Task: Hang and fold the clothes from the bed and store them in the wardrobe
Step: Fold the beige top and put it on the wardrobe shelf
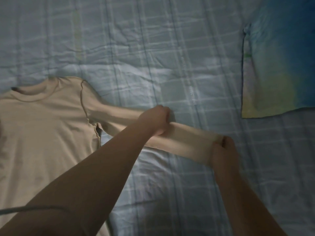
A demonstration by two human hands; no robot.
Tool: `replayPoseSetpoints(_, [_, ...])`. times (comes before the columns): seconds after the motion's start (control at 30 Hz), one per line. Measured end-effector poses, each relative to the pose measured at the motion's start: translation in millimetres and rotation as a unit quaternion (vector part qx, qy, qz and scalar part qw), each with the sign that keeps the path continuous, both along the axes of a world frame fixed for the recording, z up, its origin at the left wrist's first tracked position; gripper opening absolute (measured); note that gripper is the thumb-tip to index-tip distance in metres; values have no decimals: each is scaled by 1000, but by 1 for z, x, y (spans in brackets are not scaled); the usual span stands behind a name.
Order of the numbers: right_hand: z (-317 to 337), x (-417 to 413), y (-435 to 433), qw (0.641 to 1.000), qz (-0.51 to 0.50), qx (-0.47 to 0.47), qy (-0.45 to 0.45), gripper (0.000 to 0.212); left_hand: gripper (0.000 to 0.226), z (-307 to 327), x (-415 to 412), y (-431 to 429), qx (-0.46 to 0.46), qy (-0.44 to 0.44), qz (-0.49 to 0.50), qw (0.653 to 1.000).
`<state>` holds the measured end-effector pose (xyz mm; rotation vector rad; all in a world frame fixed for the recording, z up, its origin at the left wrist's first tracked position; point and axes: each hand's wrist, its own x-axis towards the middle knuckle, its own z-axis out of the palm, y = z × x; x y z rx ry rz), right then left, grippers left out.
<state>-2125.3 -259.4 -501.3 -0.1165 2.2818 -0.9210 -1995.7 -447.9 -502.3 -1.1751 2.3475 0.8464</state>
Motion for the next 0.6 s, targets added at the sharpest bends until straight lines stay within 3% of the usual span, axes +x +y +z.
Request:
replayPoseSetpoints(0.13, [-2,-5,-5,999,16,-20,36,19,15,2,-9,-10,21,75,97,992])
replayPoseSetpoints(0.3, [12,-24,-13,989,30,-56,131,19,14,6,-26,-4,3,122,131,984])
replayPoseSetpoints(0.47, [-1,-37,0,983,52,-7,175,19,14,-21,-37,28,-103,148,91,979])
replayPoseSetpoints(0.6, [-27,-43,10,966,128,70,214,20,34,-48,-32,59,-190,189,98,958])
